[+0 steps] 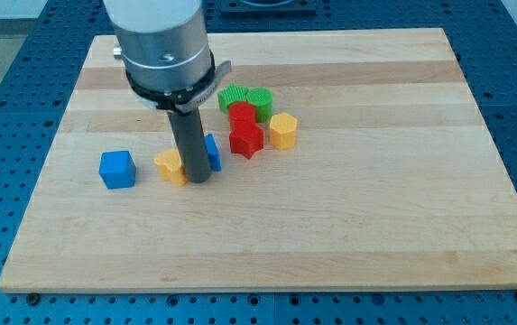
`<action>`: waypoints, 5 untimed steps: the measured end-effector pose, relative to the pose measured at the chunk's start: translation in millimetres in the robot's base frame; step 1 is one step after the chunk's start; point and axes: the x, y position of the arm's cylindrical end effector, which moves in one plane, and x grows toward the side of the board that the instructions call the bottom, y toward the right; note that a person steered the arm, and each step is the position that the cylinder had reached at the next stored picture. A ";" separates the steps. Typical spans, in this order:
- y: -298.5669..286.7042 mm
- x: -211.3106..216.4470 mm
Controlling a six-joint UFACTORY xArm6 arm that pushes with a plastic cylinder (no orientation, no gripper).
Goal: Push yellow heart to the group of blocks
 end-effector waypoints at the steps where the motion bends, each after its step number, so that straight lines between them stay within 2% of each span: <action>1: -3.5 -15.0; 5: -3.5 -60.4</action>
